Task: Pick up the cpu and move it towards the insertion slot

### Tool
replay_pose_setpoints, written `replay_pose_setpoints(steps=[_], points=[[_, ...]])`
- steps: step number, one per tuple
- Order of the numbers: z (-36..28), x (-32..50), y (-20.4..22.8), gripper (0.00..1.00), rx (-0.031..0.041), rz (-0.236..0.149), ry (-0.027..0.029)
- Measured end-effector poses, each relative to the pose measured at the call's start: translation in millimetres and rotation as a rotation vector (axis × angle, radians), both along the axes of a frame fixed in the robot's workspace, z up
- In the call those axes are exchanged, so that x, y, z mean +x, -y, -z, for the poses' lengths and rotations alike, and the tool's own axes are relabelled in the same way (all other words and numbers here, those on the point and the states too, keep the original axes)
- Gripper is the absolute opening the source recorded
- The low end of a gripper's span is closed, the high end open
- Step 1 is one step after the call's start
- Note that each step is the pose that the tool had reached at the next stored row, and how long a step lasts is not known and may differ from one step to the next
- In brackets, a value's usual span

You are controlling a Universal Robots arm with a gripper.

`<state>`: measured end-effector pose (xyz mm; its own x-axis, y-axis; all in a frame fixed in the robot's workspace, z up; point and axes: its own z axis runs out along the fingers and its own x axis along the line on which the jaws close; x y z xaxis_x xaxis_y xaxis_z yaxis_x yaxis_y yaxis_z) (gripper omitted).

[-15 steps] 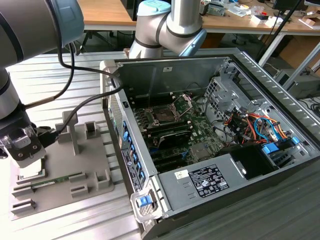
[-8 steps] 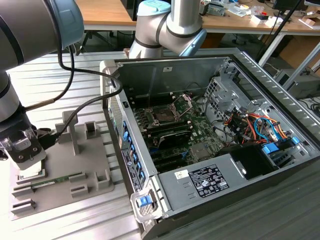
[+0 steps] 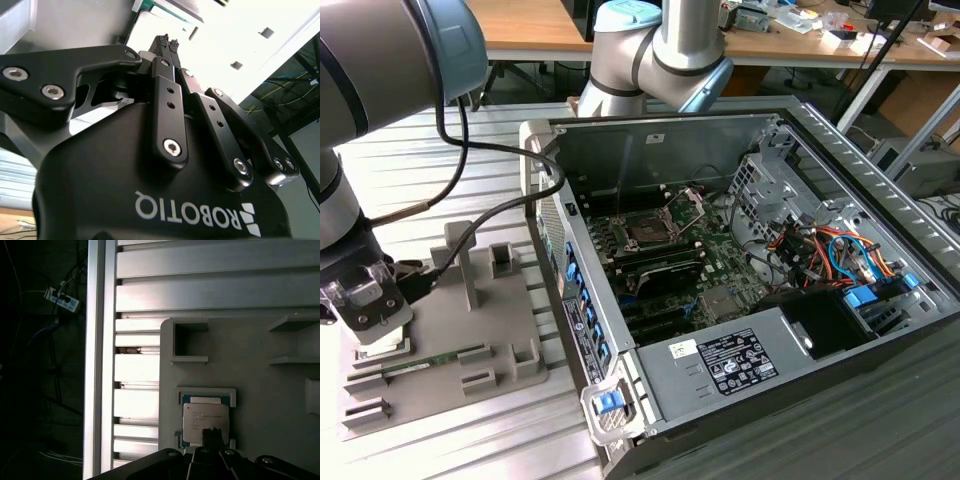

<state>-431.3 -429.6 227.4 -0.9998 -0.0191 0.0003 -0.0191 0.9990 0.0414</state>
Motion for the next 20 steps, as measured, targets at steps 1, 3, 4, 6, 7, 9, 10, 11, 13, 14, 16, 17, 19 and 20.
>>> replay_pose_setpoints(steps=[1, 3, 4, 6, 7, 9, 10, 11, 13, 14, 16, 17, 19, 20], points=[[0.3, -0.1, 0.2, 0.11, 0.0, 0.0, -0.0001], [1.2, -0.2, 0.6, 0.11, -0.0001, 0.0, -0.0001], [1.6, -0.2, 0.8, 0.11, -0.0001, 0.0, -0.0001], [2.2, -0.3, 1.1, 0.11, 0.0, 0.0, -0.0001], [2.6, -0.3, 1.2, 0.11, -0.0001, 0.0, -0.0001], [3.4, -0.4, 1.5, 0.11, -0.0001, 0.0, -0.0002], [3.6, -0.4, 1.6, 0.11, -0.0001, 0.0, -0.0002], [3.9, -0.4, 1.7, 0.11, -0.0001, 0.0, -0.0001], [4.4, -0.4, 1.9, 0.11, -0.0001, 0.0, -0.0002], [4.7, -0.4, 1.9, 0.11, -0.0001, 0.0, -0.0002], [5.3, -0.4, 2.1, 0.11, 0.0, 0.0, -0.0001], [5.6, -0.5, 2.1, 0.11, -0.0001, 0.0, -0.0002], [6.3, -0.5, 2.1, 0.11, 0.0, 0.0, -0.0001], [6.6, -0.4, 2.2, 0.11, -0.0001, 0.0, -0.0001]])
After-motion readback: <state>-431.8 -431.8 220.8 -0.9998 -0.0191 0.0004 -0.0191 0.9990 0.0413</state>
